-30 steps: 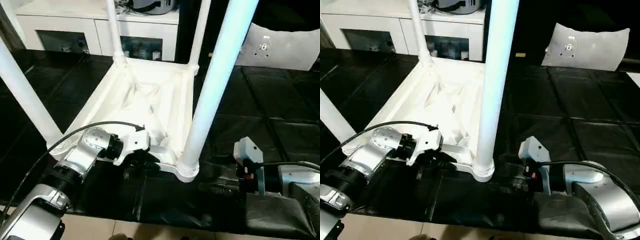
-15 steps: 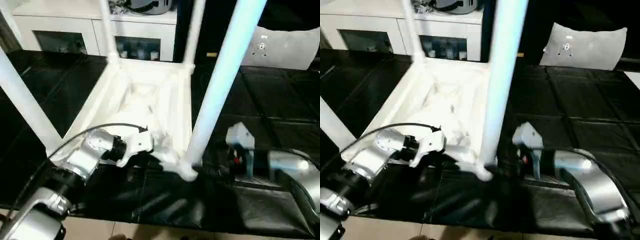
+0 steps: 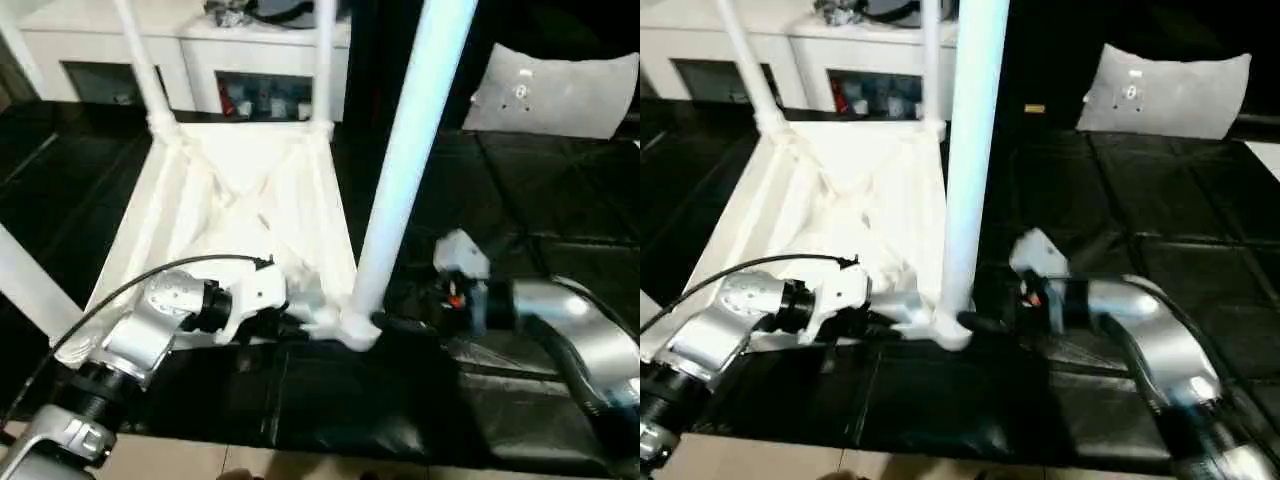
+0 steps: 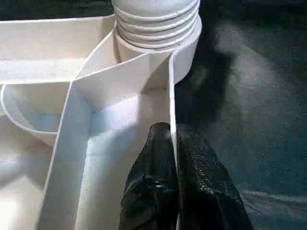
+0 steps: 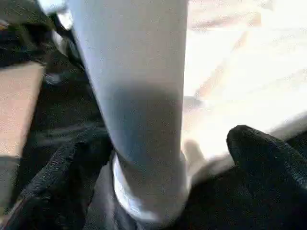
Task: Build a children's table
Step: Rotate leg to tighten
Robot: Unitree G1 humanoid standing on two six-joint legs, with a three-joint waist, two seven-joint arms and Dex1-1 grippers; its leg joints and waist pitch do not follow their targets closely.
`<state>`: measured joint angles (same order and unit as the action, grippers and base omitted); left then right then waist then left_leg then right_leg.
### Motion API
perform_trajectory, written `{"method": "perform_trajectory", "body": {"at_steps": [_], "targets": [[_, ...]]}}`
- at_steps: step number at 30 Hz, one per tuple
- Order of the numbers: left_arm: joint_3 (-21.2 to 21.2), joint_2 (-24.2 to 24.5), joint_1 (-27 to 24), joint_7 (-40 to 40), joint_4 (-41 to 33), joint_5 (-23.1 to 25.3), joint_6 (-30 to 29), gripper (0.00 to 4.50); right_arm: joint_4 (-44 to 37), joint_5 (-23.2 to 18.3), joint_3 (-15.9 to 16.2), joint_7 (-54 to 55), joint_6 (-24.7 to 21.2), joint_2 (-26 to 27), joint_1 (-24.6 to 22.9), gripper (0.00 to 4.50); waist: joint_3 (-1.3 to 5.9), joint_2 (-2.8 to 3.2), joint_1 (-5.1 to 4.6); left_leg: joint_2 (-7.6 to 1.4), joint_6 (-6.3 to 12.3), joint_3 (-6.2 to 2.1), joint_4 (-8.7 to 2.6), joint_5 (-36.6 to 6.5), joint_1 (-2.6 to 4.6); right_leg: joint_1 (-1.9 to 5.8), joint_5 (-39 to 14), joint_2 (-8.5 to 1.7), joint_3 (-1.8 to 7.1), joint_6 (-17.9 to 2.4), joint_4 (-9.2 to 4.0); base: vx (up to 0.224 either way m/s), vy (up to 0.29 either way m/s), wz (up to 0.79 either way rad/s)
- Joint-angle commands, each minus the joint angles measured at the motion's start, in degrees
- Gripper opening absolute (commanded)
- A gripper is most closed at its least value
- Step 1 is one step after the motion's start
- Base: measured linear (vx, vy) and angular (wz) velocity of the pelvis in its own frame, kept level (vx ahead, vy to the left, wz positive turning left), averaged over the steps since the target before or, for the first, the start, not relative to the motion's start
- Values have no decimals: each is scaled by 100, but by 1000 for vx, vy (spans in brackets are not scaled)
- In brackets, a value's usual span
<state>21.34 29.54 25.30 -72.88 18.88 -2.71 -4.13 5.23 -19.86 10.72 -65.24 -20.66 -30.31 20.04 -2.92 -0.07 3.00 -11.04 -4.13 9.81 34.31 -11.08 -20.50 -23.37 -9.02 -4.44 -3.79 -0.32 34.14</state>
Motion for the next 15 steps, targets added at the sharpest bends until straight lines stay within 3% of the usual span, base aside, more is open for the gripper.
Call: {"method": "perform_trajectory", "body": {"at_steps": [1, 8, 15], "targets": [[205, 5, 47, -282, -17, -88, 128, 0, 86, -121, 63, -249, 24, -29, 85, 422, 365, -45, 19, -196, 280, -28, -409, -1218, 21, 287, -1786, -337, 242, -1184, -383, 0, 0, 0], [257, 63, 200, -718, 98, -80, 380, 0, 698, -181, 304, -1192, 138, -9, 414, 360, 369, -65, 111, -197, 246, -14, -401, -1213, 28, 288, -1918, -354, 235, -1176, -382, 0, 0, 0], [237, 51, 274, -844, 164, -74, 411, 0, 1202, 94, 525, -1550, 509, 47, 667, 290, 376, -63, 198, -210, 195, -7, -404, -1145, 45, 273, -1844, -356, 241, -1199, -366, 0, 0, 0]]}}
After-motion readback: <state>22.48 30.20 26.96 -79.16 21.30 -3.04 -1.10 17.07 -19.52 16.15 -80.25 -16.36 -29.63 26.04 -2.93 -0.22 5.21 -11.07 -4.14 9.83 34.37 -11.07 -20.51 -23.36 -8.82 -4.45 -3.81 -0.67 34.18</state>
